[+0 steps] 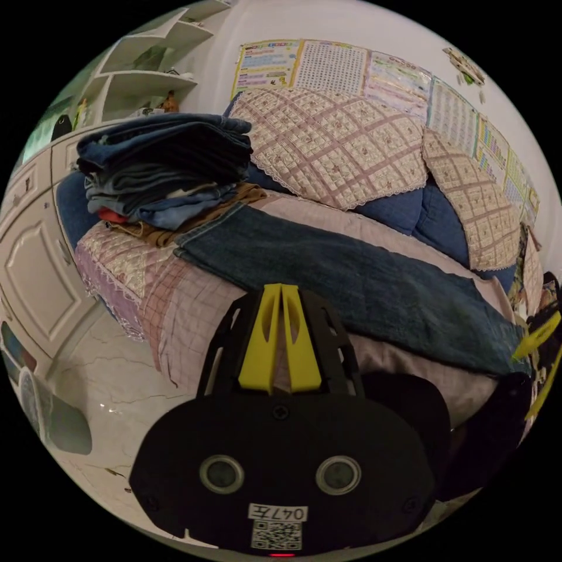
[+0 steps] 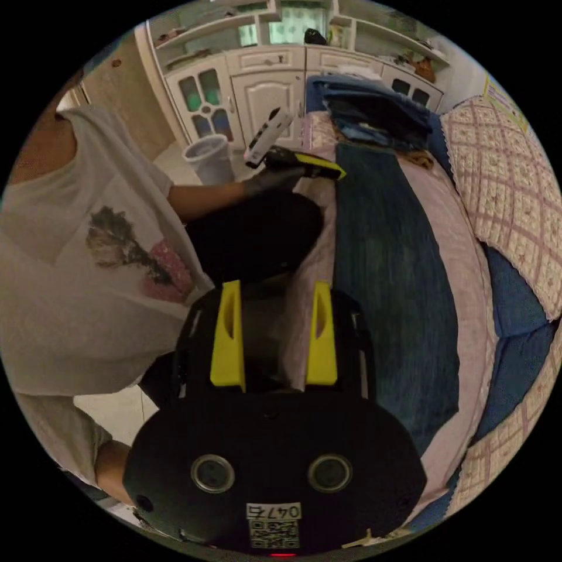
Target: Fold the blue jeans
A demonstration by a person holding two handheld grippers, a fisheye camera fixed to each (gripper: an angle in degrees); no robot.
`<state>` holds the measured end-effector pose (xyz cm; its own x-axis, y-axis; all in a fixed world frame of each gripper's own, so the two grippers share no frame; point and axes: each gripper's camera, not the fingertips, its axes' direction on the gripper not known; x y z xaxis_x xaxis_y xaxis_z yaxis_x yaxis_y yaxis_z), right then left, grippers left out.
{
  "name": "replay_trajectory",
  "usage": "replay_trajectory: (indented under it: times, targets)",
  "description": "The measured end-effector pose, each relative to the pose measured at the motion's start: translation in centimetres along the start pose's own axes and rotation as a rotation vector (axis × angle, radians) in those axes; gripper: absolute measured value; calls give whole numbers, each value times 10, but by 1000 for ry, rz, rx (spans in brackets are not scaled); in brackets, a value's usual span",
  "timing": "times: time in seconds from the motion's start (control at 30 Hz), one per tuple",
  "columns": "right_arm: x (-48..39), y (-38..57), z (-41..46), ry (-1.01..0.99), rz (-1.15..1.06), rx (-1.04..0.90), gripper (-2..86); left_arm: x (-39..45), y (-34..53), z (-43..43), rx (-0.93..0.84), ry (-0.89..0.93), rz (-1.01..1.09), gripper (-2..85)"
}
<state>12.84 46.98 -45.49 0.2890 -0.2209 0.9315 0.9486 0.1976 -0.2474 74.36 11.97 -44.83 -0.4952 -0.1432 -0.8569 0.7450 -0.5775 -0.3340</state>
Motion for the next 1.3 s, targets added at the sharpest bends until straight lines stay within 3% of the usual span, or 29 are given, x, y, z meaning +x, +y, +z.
replay_trajectory:
  times: [0.07, 0.23, 0.33, 0.63, 0.83, 1.17, 1.3]
  targets:
    - [-29, 31, -19, 10, -50, 34, 22, 4, -2, 3, -2, -18, 12, -10]
    - [-59, 82, -51, 96, 73, 61, 29, 15, -7, 13, -13, -63, 48, -10]
    - [-82, 116, -75, 31, 30, 126, 2, 21, -10, 21, -18, -95, 72, -10]
    - [-114, 231, -141, 387, 413, 108, 0, 13, -18, 54, -24, -76, 57, -10]
    - [-140, 319, -212, 587, 543, 168, -4, 20, -26, 82, -50, -128, 111, -10]
    - [-198, 500, -332, 1011, 875, 422, 17, 6, -45, 137, -111, -101, 127, -10]
    - [-213, 569, -362, 1007, 1041, 480, 18, 10, -67, 169, -198, -101, 229, -10]
